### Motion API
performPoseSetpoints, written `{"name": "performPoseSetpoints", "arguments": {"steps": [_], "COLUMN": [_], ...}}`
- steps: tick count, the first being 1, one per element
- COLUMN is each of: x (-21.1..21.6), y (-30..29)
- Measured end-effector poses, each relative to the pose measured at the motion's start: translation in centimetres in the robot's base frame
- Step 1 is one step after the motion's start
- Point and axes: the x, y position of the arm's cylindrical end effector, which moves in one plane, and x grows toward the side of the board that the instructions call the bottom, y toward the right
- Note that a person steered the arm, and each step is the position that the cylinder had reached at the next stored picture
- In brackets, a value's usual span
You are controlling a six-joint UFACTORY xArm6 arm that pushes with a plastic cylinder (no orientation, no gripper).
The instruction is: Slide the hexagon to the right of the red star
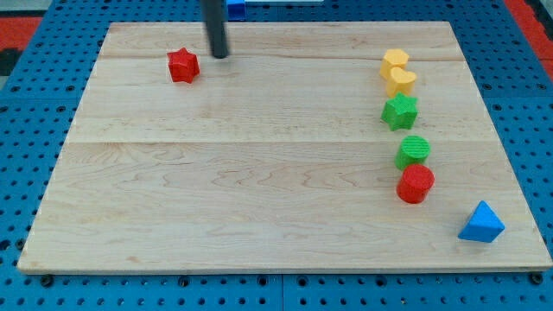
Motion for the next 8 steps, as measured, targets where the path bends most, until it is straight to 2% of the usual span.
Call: {"name": "performPoseSetpoints", "arguments": {"steps": [1,2,3,4,5,6,7,8], "x": [-3.0,-2.6,0.6,4.4,6.1,4.3,2.7,0.6], "y": [11.2,22.3,29.5,28.4,19.8,19.1,29.0,23.6]}}
